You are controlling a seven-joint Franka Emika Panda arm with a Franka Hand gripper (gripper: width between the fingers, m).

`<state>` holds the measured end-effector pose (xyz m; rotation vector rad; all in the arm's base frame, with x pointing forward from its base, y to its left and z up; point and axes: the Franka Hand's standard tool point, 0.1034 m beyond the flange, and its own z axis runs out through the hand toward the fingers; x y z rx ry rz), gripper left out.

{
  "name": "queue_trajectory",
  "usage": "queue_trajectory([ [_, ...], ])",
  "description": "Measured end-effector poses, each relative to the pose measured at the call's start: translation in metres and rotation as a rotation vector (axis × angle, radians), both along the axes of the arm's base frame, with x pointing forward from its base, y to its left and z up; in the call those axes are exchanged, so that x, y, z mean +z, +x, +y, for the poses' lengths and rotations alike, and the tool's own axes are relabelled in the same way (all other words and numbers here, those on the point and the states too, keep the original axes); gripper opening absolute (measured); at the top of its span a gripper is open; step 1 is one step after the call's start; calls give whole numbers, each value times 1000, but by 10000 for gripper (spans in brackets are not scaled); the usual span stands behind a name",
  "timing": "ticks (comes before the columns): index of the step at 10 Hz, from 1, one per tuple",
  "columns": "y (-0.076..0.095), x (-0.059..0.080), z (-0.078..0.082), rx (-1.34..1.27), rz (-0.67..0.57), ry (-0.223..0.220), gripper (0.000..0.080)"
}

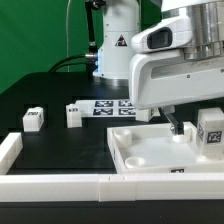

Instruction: Assemble one leg

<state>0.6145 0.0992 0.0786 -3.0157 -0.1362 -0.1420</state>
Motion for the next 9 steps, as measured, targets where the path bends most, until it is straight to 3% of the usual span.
queue_trajectory([
  [2,-6,5,3,2,224,1,649],
  [5,-4,4,10,-7,219,2,649],
  [8,-4,3,9,-8,220,2,292],
  [9,-4,3,9,-29,223,3,292],
])
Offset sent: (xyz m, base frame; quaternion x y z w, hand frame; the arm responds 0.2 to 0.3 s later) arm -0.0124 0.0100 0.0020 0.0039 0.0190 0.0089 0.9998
